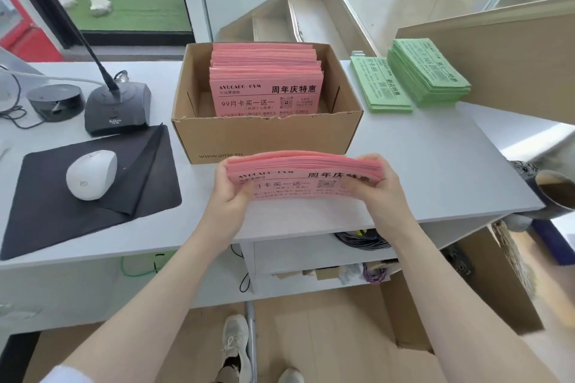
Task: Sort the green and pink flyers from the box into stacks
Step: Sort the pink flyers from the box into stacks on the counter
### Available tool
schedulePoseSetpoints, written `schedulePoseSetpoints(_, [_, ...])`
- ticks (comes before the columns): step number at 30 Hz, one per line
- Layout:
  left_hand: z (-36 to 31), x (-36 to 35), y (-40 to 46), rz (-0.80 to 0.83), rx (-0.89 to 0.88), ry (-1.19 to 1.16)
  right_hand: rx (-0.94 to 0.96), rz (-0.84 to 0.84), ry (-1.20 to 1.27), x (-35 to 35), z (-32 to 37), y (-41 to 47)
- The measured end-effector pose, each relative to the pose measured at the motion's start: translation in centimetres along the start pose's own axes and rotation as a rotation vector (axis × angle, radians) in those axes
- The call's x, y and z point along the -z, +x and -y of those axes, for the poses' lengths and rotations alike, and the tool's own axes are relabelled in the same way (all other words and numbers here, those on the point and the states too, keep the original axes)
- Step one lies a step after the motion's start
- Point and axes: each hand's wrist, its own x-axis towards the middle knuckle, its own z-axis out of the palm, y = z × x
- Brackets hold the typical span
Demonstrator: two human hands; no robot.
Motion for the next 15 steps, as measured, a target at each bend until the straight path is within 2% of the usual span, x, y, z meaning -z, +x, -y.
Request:
schedulePoseSetpoints(3, [1.4, 0.3, 0.8, 0.083, 0.070, 0.116, -0.111, 0.060, -0.033, 0.1, -1.4, 0.1])
schedulePoseSetpoints(6, [1.3, 0.9, 2.1, 0.133, 0.062, 0.182, -0.124, 0.031, -0.031, -0.2, -1.7, 0.5])
schedulePoseSetpoints(9, [0.7, 1.1, 3.5, 0.191, -0.023, 0.284, -0.124, -0.068, -0.040, -0.1, -2.1, 1.4])
schedulePoseSetpoints(15, [0.9, -2.0, 5.3, 0.361, -0.213, 0.432, -0.150, -0.368, -0.108, 2.0, -2.2, 3.4])
